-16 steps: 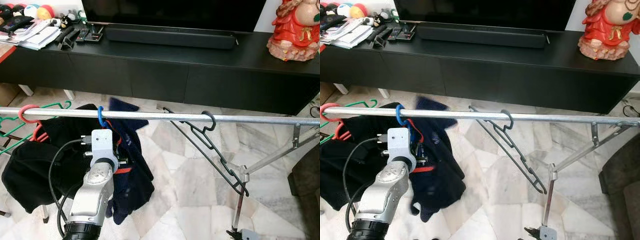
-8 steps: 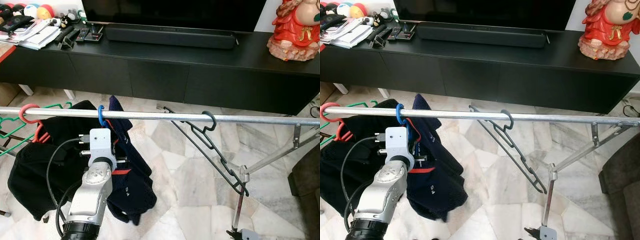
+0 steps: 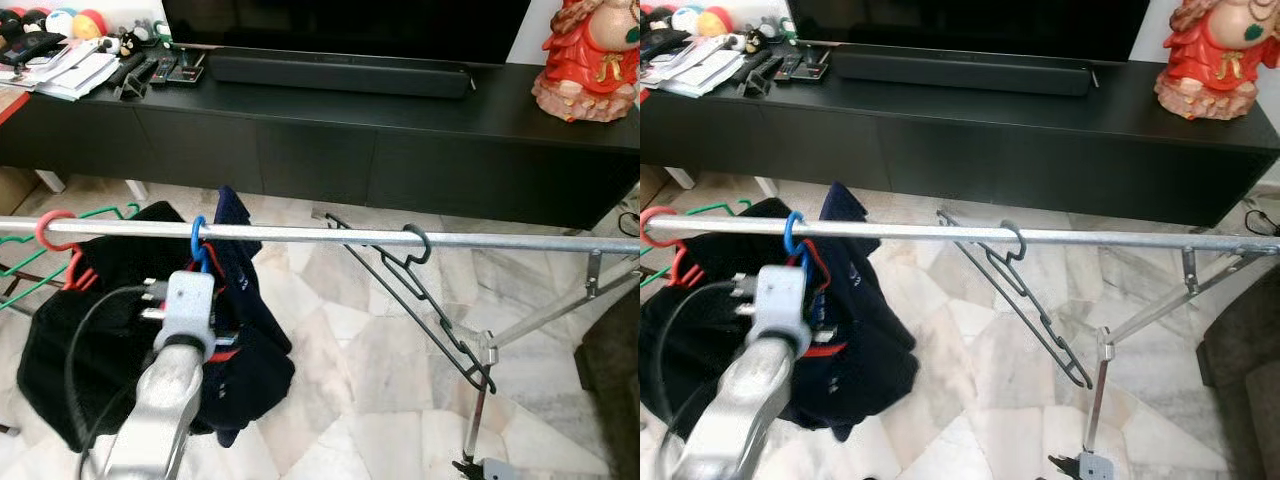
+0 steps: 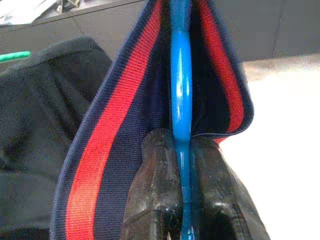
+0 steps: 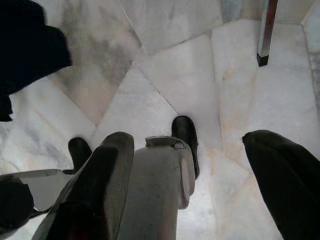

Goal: Hang hanger

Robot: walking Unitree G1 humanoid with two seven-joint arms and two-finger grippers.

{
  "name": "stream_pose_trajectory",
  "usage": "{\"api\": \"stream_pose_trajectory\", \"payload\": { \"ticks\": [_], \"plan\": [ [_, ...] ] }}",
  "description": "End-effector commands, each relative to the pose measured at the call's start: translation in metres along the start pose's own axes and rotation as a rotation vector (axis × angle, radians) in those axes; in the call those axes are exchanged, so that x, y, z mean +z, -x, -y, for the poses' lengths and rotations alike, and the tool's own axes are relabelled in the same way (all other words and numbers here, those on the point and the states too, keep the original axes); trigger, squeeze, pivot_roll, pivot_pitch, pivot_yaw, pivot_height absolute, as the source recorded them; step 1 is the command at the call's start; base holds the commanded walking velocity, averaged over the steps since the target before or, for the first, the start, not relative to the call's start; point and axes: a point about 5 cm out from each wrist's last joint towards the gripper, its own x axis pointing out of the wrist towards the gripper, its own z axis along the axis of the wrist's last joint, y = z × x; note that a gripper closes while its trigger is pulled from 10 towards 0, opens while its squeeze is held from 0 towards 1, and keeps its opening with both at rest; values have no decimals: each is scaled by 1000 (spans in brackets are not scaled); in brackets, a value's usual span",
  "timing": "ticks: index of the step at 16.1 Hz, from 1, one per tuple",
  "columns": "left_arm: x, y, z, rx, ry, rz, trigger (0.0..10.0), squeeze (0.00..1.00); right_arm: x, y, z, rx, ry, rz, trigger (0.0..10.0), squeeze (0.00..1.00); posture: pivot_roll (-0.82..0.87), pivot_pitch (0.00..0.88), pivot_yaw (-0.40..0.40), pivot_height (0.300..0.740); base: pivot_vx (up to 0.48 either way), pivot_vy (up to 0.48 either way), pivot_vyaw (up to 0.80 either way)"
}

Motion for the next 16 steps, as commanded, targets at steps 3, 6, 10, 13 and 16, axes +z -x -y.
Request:
{"api": "stream_pose_trajectory", "payload": {
  "ticks": [3,6,10,13,16],
  "plan": [
    [-5,14,-2,-18,-22,31,0,0,-12,3,5,-14,7,-34,10000,0,-38,197,18,740,0,0,0],
    [-14,20,1,-71,-61,27,0,0,-12,4,7,-17,13,-37,10000,0,-41,188,19,740,0,0,0],
    [-51,40,-2,-125,-106,-58,0,0,-14,5,9,-24,13,-38,10000,0,-51,167,26,740,0,0,0],
    [-70,47,-5,-109,-81,-114,980,0,-14,5,9,-24,18,-40,10000,0,-46,159,21,740,0,0,0],
    [-108,46,-2,-142,21,-331,10000,0,-13,5,8,-21,19,-35,10000,0,-39,178,24,740,0,0,0]
  ]
}}
